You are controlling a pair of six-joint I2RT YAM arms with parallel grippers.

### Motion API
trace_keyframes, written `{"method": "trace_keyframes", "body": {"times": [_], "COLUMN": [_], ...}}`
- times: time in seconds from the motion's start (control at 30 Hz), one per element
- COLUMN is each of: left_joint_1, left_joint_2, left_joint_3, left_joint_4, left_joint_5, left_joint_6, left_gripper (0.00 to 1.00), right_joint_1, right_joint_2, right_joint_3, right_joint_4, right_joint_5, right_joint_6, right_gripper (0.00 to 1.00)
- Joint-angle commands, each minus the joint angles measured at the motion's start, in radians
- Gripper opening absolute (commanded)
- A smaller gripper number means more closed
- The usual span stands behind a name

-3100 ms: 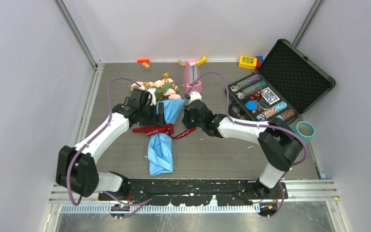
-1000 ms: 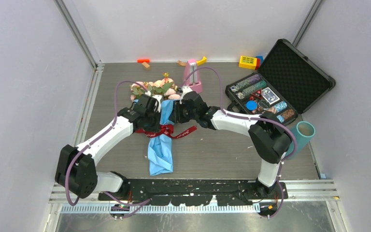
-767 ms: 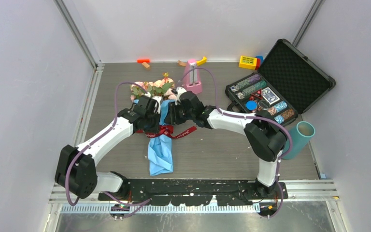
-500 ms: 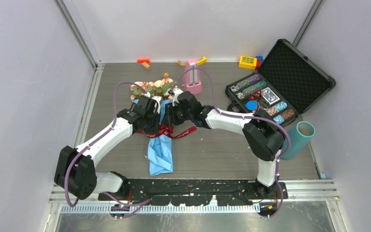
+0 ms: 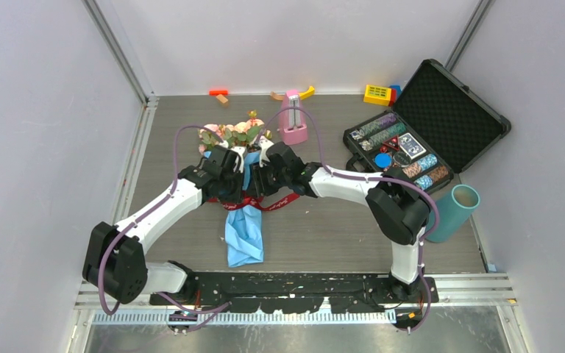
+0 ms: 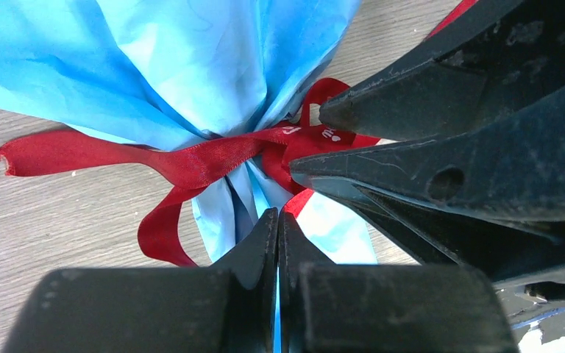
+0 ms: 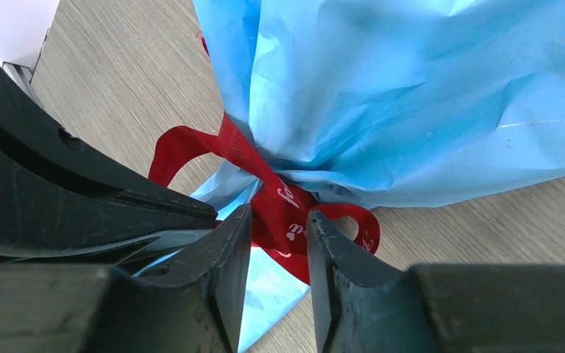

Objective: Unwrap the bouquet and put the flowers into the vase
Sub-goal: Untie the ribbon from the wrapping paper.

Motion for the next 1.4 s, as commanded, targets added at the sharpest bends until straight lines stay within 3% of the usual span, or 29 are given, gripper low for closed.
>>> {"method": "trace_keyframes", "body": {"times": [0.0,0.2,0.37,0.7,1.03,1.37], "left_joint_1": [-0.005,-0.005,-0.005,0.018,0.202,0.366], "left_joint_2": [-0.027,-0.025,-0.013,-0.032,-0.133,-0.186], "left_joint_3": [0.004,0.007,0.021,0.029,-0.054,-0.15], "left_joint_4": [0.01,0.004,-0.031,-0.046,0.012,0.047], "left_joint_5": [-0.02,-0.032,-0.128,-0.187,-0.063,0.019], "left_joint_6": [-0.011,-0.019,-0.039,-0.106,-0.178,-0.233], "left_gripper": [0.0,0.0,0.0,0.0,0.0,0.0], "right_joint_1": [0.007,0.007,0.007,0.007,0.006,-0.005], "right_joint_2": [-0.016,-0.054,-0.097,-0.14,-0.21,-0.271], "right_joint_3": [0.025,0.001,-0.029,-0.082,-0.162,-0.243], "right_joint_4": [0.011,0.032,0.066,0.082,0.098,0.124], "right_joint_5": [0.023,0.09,0.126,0.192,0.34,0.467], "right_joint_6": [-0.021,-0.008,0.008,0.034,0.075,0.163], "right_gripper": [0.36,0.2,0.17,0.11,0.01,0.0]}}
